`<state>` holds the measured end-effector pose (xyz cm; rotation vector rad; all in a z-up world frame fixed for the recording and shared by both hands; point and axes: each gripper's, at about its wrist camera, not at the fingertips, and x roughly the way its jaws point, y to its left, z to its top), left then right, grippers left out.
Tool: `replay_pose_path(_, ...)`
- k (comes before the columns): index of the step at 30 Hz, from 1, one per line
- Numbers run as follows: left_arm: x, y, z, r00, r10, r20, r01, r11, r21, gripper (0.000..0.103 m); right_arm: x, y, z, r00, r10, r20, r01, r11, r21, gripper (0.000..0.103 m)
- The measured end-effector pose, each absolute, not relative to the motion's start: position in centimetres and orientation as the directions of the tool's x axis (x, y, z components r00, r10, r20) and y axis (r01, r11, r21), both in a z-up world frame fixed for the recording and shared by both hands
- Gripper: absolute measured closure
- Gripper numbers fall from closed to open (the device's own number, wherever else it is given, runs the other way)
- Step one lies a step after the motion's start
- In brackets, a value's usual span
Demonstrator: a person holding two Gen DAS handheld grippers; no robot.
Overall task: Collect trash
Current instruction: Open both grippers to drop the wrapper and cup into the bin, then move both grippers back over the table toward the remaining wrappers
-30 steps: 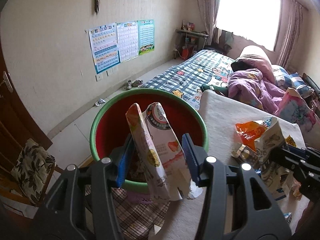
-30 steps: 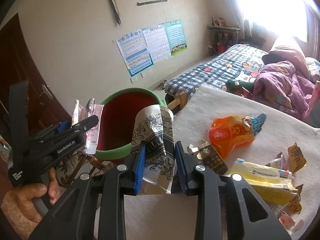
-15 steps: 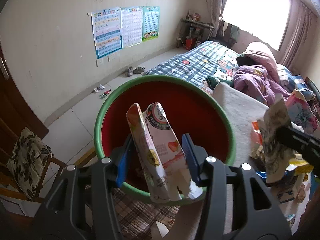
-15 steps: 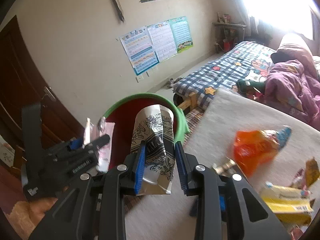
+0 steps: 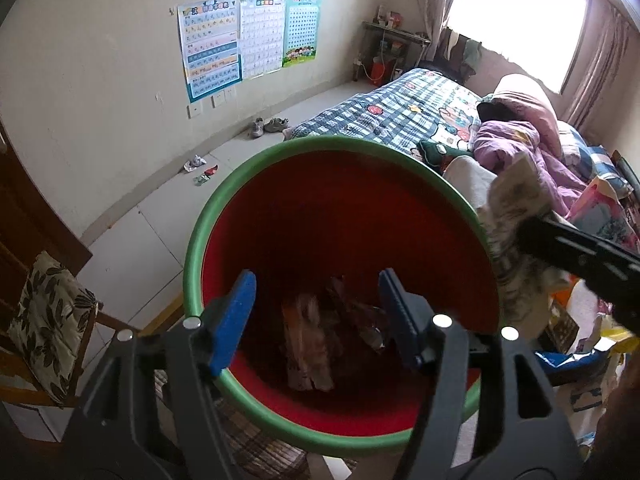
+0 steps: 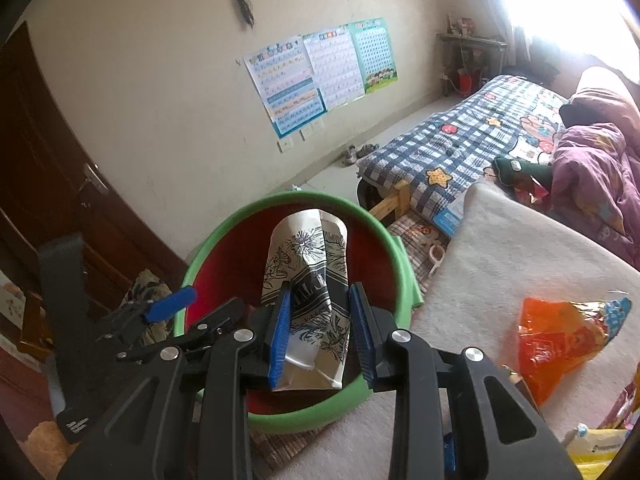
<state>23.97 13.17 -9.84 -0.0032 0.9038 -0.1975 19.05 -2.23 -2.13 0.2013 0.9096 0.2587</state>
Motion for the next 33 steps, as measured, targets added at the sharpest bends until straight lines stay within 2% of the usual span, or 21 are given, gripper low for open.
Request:
replay_pose_path(3,24.0,13.8,-9.7,0.611,-0.171,-0.773,0.154,0.983,-0.096,0.036,19.9,-1.7,-3.1,0.566,0.303,-0.767,-0.140,0.952,0.274,0.074)
replay_pose_path(9,23.6,15.0,-9.2,0.624,-0.157,-0.765,0.118,0.987,-0.106,0.035,21.0,-0.7,-5.0,0.535,0.290,-0.794,-0.140,0.957,0.255,0.071)
replay_pose_path(10,23.5,15.1,-9.2,0.625,-0.153,-0.765,0.112,0.988,-0.106,0.035,21.1,-0.6,-5.2,0.535,0.287,-0.795,-0.139,0.958,0.252,0.069)
replay_pose_path(12,23.3,15.3,-9.2,0.626,-0.146,-0.766,0.101,0.989,-0.105,0.035,21.1,-0.4,-5.4,0.534,0.291,-0.793,-0.141,0.956,0.256,0.055)
replay_pose_path(13,23.3,15.3,-9.2,0.626,-0.143,-0.767,0.098,0.990,-0.105,0.035,21.1,-0.4,-5.4,0.538,0.291,-0.791,-0.143,0.956,0.255,0.054)
replay_pose_path(25,20.8,14.3,-7.4,0.657,-0.132,-0.742,0.104,0.991,-0.084,0.035,17.0,-2.9,-1.4,0.621,0.297,-0.726,-0.145,0.953,0.266,0.054)
replay_pose_path(33,16.8,11.0,-6.3,0.665,-0.163,-0.729,0.162,0.984,-0.072,0.035,11.2,-7.1,2.1,0.705,0.243,-0.666,-0.113,0.966,0.234,0.049)
